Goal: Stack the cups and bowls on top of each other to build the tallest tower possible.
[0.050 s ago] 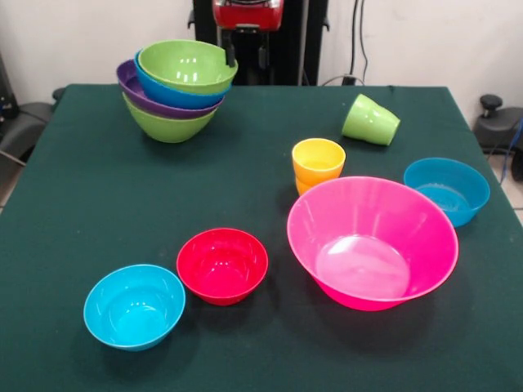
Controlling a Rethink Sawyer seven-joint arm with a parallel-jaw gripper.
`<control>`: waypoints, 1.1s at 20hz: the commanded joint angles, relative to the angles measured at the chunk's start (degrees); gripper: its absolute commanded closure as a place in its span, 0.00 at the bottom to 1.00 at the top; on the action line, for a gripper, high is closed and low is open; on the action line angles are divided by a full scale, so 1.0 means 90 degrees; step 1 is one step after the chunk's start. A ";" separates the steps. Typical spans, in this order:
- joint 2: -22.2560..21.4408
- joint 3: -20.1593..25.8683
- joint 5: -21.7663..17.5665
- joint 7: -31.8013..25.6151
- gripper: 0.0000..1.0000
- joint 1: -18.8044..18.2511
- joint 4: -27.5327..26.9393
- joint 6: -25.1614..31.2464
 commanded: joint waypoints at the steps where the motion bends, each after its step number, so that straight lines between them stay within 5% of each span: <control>1: 0.0119 0.0185 0.0342 0.0652 0.00 0.0507 -0.0480 -0.0066; 10: -0.0214 0.0321 0.0675 0.0198 0.00 0.0313 -0.0387 0.0398; 18: -0.1701 0.1210 0.1447 -0.1867 0.00 -0.1051 -0.0187 0.2398; 22: -0.2030 0.1604 0.1583 -0.2153 0.00 -0.1375 -0.0218 0.2908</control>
